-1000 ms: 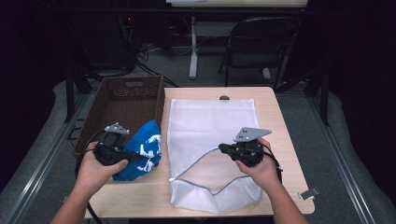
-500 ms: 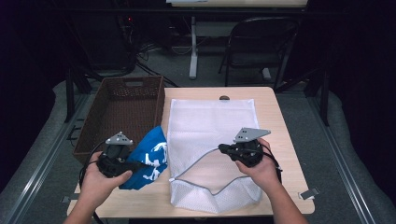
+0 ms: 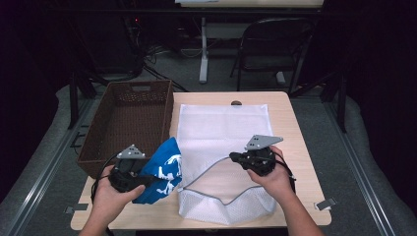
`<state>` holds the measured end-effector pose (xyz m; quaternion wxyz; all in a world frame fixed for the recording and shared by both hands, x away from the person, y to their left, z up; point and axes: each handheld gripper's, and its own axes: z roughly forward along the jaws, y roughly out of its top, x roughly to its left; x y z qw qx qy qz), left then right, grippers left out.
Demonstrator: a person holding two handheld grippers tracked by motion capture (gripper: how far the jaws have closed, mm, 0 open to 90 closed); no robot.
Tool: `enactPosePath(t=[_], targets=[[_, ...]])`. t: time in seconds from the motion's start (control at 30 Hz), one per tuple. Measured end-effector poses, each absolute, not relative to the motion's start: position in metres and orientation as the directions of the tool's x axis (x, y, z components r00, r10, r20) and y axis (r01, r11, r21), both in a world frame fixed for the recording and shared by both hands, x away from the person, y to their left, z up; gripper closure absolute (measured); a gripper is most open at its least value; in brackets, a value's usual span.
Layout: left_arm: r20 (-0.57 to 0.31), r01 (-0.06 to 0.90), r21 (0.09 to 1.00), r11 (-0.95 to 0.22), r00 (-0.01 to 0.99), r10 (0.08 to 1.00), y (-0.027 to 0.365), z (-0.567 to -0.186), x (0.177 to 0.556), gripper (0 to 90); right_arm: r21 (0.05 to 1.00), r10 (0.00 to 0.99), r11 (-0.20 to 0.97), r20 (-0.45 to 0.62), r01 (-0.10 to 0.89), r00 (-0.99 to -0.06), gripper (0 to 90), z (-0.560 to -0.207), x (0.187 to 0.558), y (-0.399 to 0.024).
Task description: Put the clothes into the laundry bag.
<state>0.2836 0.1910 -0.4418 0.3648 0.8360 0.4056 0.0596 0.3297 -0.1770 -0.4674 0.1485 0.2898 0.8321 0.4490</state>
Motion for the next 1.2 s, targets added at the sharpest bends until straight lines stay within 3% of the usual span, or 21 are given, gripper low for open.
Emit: enactPosePath(t=[1.2], targets=[[-0.235, 0.574, 0.671, -0.469, 0.765, 0.600, 0.123, -0.466, 0.276, 69.6, 0.836, 0.625, 0.418, 0.018, 0.354, -0.780, 88.8, -0.473, 0.333, -0.177]])
